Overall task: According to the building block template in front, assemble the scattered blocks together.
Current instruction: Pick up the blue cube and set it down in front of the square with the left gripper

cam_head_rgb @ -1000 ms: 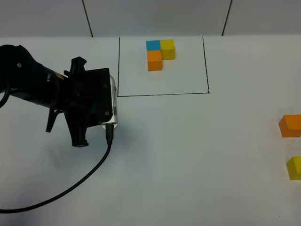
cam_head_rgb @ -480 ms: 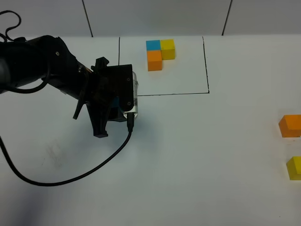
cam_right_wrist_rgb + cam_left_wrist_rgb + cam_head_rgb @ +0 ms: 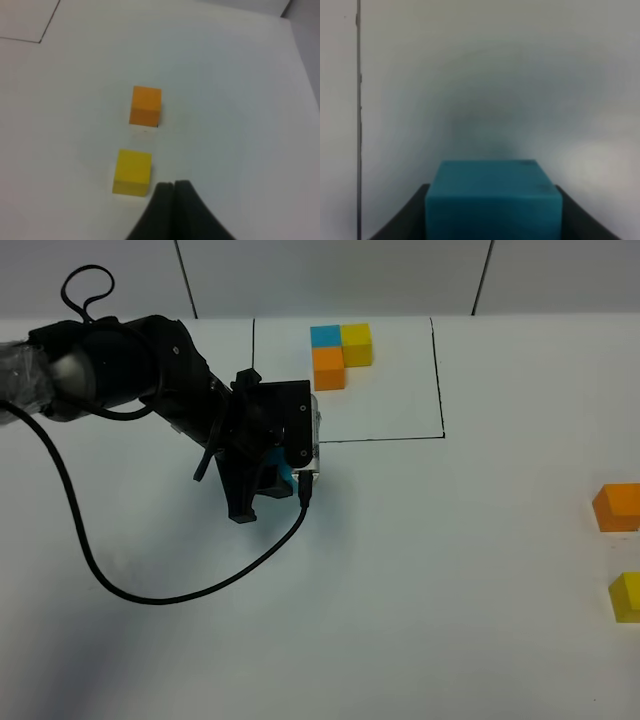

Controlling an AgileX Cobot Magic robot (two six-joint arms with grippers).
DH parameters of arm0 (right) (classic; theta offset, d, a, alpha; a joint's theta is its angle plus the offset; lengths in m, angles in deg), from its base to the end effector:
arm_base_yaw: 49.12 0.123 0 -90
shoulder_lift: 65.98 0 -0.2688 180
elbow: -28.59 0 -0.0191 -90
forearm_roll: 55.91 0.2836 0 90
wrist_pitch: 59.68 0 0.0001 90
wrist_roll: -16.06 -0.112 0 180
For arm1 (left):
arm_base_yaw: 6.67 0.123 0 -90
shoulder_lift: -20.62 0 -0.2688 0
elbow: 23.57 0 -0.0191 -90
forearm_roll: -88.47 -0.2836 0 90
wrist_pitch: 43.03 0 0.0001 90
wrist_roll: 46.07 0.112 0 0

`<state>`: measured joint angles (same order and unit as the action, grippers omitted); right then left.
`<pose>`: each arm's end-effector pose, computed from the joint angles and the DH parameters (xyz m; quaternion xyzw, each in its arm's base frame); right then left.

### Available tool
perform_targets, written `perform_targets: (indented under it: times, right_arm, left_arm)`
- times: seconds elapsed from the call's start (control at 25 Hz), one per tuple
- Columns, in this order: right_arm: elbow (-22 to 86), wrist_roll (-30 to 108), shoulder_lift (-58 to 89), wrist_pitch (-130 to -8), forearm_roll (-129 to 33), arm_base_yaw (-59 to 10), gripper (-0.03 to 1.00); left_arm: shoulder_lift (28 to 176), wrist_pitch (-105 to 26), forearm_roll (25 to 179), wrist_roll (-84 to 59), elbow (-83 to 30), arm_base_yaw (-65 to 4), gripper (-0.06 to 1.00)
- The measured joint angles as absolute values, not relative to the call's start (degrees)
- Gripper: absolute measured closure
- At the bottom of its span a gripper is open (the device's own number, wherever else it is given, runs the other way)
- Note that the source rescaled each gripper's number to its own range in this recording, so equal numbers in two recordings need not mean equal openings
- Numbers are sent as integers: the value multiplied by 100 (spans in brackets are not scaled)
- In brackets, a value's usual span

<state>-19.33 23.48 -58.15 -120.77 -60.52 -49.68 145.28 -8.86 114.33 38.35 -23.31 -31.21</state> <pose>0.0570 -0.0084 0.2846 -0.0491 0.8498 -0.0765 0.5192 0.3887 -0.2077 0.0979 0.6876 0.6865 -0.0479 0.2317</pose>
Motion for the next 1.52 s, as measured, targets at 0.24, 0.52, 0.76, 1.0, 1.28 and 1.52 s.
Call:
perform_targets:
  times: [0.24,0.52,0.76,1.0,1.28,1.52]
  right_arm:
    - [-1933,2348,-5815,-12077,-6052,-4968,97]
    - [-1933,2348,-5815,-12077,-6052,-4968,97]
    - [-1933,2348,-5815,-12077,-6052,-4968,97]
    - [-1933,2348,-5815,-12077,-6052,-4968,97]
    - [-1933,2348,-5815,-12077,-6052,-4968,97]
    - [-1933,2348,-5815,-12077,-6052,-4968,97]
  left_arm:
    - [14765,-904,11433,3846,-2378,-3121,43]
    - [15007,-993,11433,3853,-2394,-3121,43]
    - [15196,-1053,11496,3853,-2489,-3125,43]
    - [15244,-1093,11626,3853,-2489,-3125,43]
    - [15250,-1065,11686,3853,-2489,-3125,43]
    - [15250,-1046,11686,3806,-2489,-3125,43]
